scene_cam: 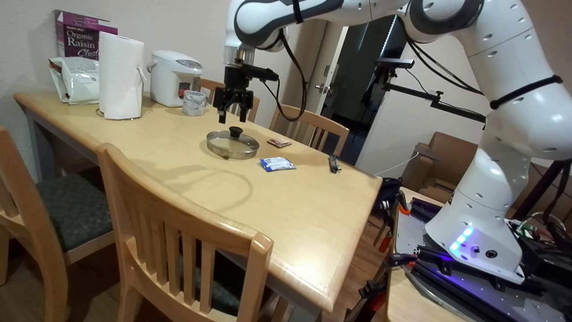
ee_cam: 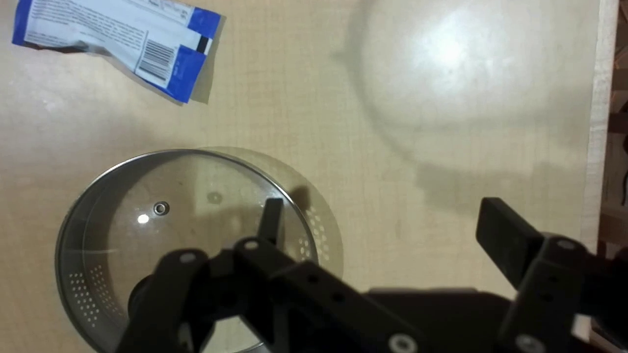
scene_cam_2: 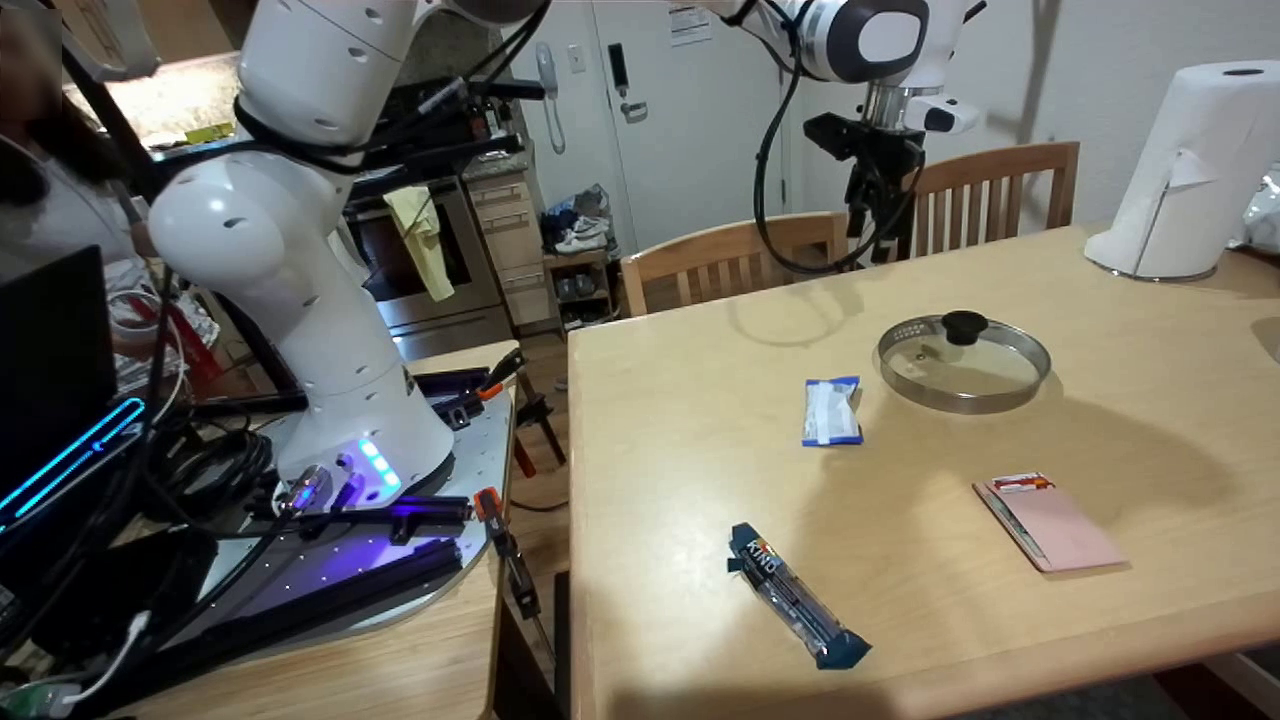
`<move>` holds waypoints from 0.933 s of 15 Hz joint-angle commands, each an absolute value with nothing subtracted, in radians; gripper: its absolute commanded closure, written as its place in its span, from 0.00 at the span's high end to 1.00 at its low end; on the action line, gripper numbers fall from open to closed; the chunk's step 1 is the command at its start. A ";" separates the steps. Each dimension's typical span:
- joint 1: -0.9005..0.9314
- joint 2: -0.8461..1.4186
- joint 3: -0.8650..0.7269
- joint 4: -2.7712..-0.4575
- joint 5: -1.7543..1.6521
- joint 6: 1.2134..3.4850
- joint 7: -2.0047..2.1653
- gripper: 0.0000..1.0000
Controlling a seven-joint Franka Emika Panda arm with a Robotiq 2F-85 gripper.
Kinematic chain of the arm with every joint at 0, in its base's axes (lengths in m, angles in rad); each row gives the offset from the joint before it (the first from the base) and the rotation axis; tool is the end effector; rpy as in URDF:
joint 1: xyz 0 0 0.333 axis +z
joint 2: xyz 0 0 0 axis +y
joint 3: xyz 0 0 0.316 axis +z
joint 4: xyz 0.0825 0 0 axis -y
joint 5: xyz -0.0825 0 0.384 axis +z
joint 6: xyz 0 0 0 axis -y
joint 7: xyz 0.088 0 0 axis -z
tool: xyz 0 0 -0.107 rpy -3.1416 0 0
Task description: Place the glass lid on top of the white packet
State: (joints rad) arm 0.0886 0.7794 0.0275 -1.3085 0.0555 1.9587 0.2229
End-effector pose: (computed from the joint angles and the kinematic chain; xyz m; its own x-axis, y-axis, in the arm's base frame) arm 0.7241 0.0836 0.2645 0.9809 -0.1334 -0.1413 -0.1399 -0.9895 -0.0372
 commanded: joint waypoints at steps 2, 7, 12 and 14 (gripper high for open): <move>0.099 0.826 0.020 -1.224 0.085 1.947 0.295 1.00; 0.105 0.847 0.017 -1.189 0.118 1.971 0.386 1.00; 0.108 0.855 0.007 -1.168 0.054 1.912 0.289 1.00; 0.108 0.858 0.003 -1.160 0.026 1.879 0.236 1.00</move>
